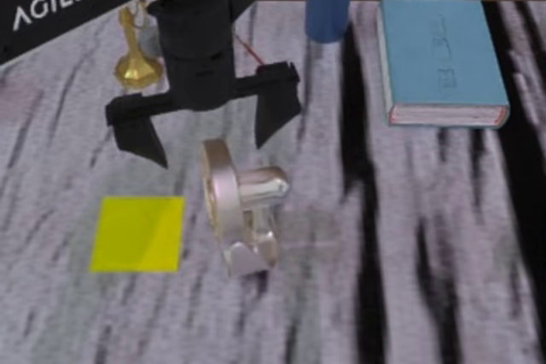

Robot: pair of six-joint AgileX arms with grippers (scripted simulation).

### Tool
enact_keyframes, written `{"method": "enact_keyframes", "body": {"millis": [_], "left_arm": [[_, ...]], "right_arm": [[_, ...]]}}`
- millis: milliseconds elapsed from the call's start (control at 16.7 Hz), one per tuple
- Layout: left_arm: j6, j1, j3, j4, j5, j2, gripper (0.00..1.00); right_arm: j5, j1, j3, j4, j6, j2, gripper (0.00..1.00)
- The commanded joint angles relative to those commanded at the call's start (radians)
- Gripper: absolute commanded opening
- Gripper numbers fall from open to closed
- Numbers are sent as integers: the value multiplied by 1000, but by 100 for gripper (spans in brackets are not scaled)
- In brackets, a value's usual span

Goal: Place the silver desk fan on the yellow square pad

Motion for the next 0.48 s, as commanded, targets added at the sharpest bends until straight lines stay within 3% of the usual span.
{"method": "enact_keyframes", "body": {"millis": [240,480], "left_arm": [[-1,-1,-107,113,0,6,100],[-2,-2,-118,125,0,7,100]], "right_arm": [[0,0,0,0,0,0,100],[0,0,0,0,0,0,100]]}}
